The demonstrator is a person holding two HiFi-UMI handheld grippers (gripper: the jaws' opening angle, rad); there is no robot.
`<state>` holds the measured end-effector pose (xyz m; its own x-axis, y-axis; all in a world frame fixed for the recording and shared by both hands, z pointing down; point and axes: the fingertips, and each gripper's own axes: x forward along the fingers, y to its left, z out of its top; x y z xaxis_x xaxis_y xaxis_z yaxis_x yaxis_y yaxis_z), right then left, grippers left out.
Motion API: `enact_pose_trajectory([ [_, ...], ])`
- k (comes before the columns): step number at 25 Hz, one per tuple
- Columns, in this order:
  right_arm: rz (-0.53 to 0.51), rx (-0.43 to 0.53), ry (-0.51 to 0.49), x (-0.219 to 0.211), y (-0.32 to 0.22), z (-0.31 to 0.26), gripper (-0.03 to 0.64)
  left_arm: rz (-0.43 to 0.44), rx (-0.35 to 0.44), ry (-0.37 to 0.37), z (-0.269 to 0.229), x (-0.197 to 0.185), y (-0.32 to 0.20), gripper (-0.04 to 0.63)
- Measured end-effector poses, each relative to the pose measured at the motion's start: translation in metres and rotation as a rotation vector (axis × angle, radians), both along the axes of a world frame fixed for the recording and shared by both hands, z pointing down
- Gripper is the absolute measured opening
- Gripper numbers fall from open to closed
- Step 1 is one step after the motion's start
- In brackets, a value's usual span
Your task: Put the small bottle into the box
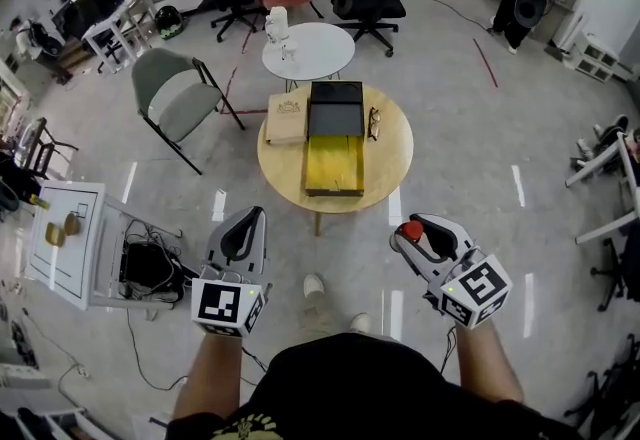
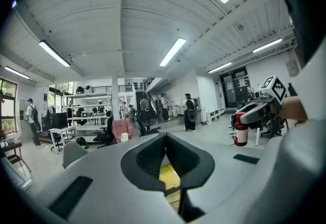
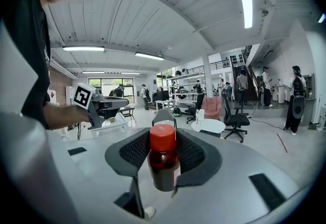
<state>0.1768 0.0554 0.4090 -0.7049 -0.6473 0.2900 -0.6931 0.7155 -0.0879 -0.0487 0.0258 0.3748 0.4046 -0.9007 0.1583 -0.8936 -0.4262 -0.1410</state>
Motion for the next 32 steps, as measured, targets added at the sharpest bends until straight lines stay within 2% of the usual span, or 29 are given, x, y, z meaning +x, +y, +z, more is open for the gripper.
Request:
enact_pose_trajectory([
  [8, 0.022, -0.01, 0.014, -0.019, -0.044, 0.0, 0.166, 0.06, 0.0, -0.015, 0.005, -0.006, -0.049, 0.018],
  [26, 0.045, -0.018, 0.041, -0.058, -0.137, -0.002, 0.166, 0.089, 0.001, 0.005, 0.004, -0.042, -0.153, 0.018],
  [32, 0.071, -0.002, 0.054, -0.073, -0.162, -0.013, 0.166, 0.135, 0.002, 0.016, 0.002, -0.047, -0.18, 0.018],
])
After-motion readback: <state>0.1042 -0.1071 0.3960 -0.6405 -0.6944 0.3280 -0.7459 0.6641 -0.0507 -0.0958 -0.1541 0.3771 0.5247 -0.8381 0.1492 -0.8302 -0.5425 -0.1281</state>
